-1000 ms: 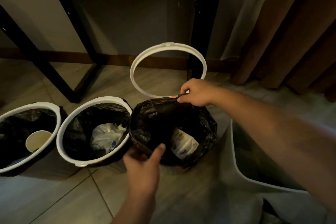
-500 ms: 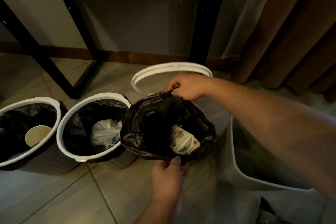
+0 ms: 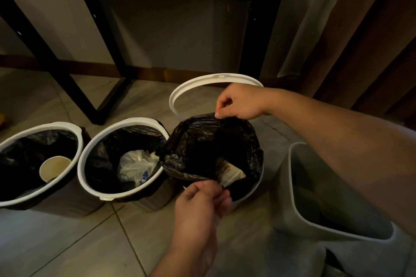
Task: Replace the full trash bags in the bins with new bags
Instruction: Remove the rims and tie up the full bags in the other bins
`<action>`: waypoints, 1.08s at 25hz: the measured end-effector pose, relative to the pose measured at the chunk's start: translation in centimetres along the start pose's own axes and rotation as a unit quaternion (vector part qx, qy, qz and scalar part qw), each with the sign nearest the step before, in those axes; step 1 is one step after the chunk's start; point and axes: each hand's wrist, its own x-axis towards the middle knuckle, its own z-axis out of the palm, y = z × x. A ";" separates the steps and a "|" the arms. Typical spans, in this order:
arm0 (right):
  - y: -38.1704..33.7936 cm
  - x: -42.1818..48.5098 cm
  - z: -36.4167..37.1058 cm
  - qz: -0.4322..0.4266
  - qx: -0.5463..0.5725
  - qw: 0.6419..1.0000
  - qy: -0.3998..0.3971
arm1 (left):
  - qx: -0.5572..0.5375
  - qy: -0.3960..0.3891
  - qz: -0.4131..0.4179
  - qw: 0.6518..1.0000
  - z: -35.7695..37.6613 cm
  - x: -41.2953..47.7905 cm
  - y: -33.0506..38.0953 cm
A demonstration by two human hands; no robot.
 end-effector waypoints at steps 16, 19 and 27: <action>-1.8 -4.6 -3.9 -0.026 0.320 0.940 0.111 | 0.011 -0.114 0.056 0.992 0.2 -2.5 9.3; -3.3 -6.1 -4.1 -0.063 0.360 0.927 0.083 | 0.004 -0.178 0.081 0.981 2.0 -3.0 10.8; -6.4 -10.4 -2.0 -0.113 0.219 0.965 0.084 | -0.011 -0.203 0.068 0.977 5.1 -2.9 12.8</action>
